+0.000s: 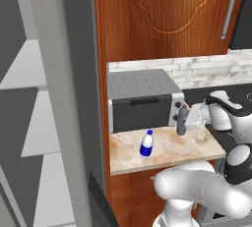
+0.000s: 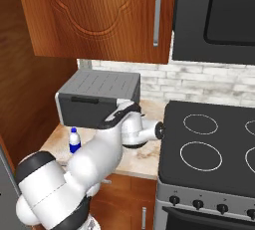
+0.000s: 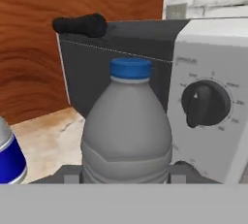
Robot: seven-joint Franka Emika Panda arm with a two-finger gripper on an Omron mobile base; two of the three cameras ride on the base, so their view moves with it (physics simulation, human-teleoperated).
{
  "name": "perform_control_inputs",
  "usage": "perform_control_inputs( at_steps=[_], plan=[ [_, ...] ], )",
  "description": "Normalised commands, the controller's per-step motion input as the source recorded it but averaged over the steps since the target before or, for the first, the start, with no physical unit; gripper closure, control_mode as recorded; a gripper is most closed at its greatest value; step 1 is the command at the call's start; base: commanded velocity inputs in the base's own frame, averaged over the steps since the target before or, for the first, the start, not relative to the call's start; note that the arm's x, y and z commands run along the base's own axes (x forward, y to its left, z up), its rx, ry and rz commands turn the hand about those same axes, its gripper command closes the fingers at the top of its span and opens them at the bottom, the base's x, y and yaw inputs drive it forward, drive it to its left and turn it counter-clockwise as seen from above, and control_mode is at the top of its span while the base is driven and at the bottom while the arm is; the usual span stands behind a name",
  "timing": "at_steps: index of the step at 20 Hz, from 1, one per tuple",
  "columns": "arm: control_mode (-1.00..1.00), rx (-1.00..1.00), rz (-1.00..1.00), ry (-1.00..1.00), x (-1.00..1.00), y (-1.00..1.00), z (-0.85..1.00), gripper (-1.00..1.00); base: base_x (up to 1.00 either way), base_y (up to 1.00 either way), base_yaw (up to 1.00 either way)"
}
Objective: Take the bottled waters from the counter and place them in the freezer to freeze. Close the freezer door after placing the bottles.
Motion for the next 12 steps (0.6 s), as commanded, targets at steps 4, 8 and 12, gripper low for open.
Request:
perform_control_inputs(
  at_steps=[4, 8, 12],
  plan=[
    [-1.00, 0.00, 0.02, 0.06, -0.77, 0.14, 1.00, 1.00, 0.00, 0.00, 0.00],
    [-1.00, 0.00, 0.03, 0.03, -0.90, 0.44, 1.00, 1.00, 0.00, 0.00, 0.00],
    [-1.00, 0.00, 0.05, 0.00, -1.00, 0.49, 0.99, 1.00, 0.00, 0.00, 0.00]
  ],
)
